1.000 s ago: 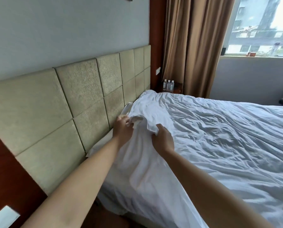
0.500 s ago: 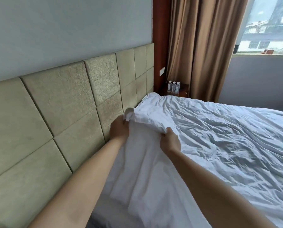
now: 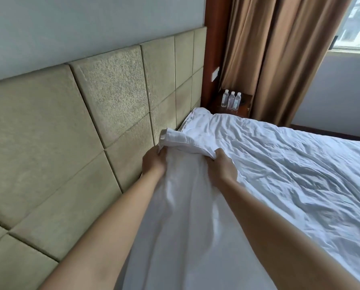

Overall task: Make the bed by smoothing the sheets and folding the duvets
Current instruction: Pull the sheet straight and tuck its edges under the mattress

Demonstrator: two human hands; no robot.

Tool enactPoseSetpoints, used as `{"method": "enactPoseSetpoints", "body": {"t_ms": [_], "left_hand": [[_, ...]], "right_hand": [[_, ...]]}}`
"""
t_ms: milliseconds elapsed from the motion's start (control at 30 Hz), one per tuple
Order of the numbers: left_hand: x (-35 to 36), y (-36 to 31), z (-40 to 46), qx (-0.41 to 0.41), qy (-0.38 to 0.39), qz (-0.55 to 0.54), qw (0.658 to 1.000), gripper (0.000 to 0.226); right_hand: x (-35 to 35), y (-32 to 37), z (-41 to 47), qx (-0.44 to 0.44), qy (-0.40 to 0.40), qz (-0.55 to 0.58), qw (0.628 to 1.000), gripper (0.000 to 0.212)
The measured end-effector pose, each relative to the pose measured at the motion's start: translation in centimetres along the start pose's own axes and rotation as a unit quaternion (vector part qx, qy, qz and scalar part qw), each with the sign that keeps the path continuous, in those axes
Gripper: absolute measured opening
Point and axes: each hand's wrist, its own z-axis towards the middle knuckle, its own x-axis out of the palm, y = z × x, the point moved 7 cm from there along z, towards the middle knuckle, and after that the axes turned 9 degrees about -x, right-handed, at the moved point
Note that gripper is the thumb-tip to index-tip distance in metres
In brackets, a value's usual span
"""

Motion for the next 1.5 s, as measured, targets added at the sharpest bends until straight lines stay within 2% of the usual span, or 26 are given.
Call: {"method": "enactPoseSetpoints", "body": {"t_ms": [200, 300, 367, 433, 500, 567, 667, 733, 800, 900, 967, 1067, 1133, 1233, 1333, 1400, 1500], "left_hand": [[8.0, 5.7, 3.8, -0.091, 0.085, 0.001, 0.992, 0.036], [11.3, 8.5, 4.4, -0.134, 0.116, 0.035, 0.984, 0.045], [13.3, 10.1, 4.8, -0.157, 0.133, 0.054, 0.977, 0.047], [14.9, 11.6, 5.2, -0.177, 0.142, 0.07, 0.971, 0.034], [15.9, 12.9, 5.4, -0.192, 0.147, 0.083, 0.967, 0.023], [16.4, 13.8, 5.6, -0.201, 0.149, 0.085, 0.964, 0.027], [15.7, 12.8, 6.7, -0.179, 0.087, 0.053, 0.979, 0.045], [14.7, 11.7, 7.7, -0.158, 0.024, 0.038, 0.986, 0.043], [14.2, 11.3, 8.5, -0.148, 0.002, 0.042, 0.988, 0.04], [14.9, 12.9, 8.4, -0.175, 0.069, 0.076, 0.979, 0.045], [15.5, 14.2, 7.6, -0.201, 0.124, 0.1, 0.967, 0.045], [15.2, 14.3, 6.6, -0.2, 0.161, 0.087, 0.962, 0.038], [14.2, 14.3, 5.6, -0.209, 0.181, 0.091, 0.957, 0.037], [12.0, 14.8, 3.0, -0.217, 0.171, 0.11, 0.955, 0.047], [9.0, 15.4, -0.6, -0.211, 0.118, 0.099, 0.965, 0.063], [7.1, 16.0, -3.9, -0.195, 0.089, 0.102, 0.971, 0.053], [4.3, 17.1, -9.0, -0.167, 0.058, 0.161, 0.971, 0.023]], "right_hand": [[8.7, -6.9, 2.7, 0.065, 0.111, -0.043, 0.991, 0.018], [13.1, -9.6, 2.7, 0.085, 0.159, -0.054, 0.982, 0.018], [15.1, -10.5, 2.5, 0.078, 0.153, -0.045, 0.984, 0.031], [16.7, -10.9, 2.1, 0.061, 0.132, -0.034, 0.989, 0.044], [18.0, -11.4, 1.8, 0.052, 0.118, -0.03, 0.991, 0.039], [18.6, -11.8, 2.4, 0.064, 0.109, -0.024, 0.992, 0.024], [18.1, -10.7, 5.5, 0.063, 0.08, -0.008, 0.995, 0.023], [17.8, -9.1, 7.7, 0.035, 0.055, 0.009, 0.998, 0.021], [18.6, -8.7, 8.7, 0.018, 0.063, 0.019, 0.998, 0.018], [21.3, -10.6, 7.8, 0.038, 0.166, -0.016, 0.985, 0.021], [21.8, -11.7, 6.5, 0.053, 0.203, -0.05, 0.976, 0.026], [20.3, -10.6, 5.4, 0.038, 0.188, -0.05, 0.98, 0.031], [18.4, -9.3, 4.7, 0.02, 0.172, -0.046, 0.984, 0.047], [15.4, -7.4, 2.8, -0.021, 0.164, -0.044, 0.985, 0.058], [14.4, -6.0, -0.4, -0.04, 0.206, 0.018, 0.978, 0.046], [14.7, -5.4, -3.1, -0.029, 0.254, 0.074, 0.964, 0.04], [15.4, -4.6, -7.3, -0.034, 0.304, 0.102, 0.947, 0.036]]}}
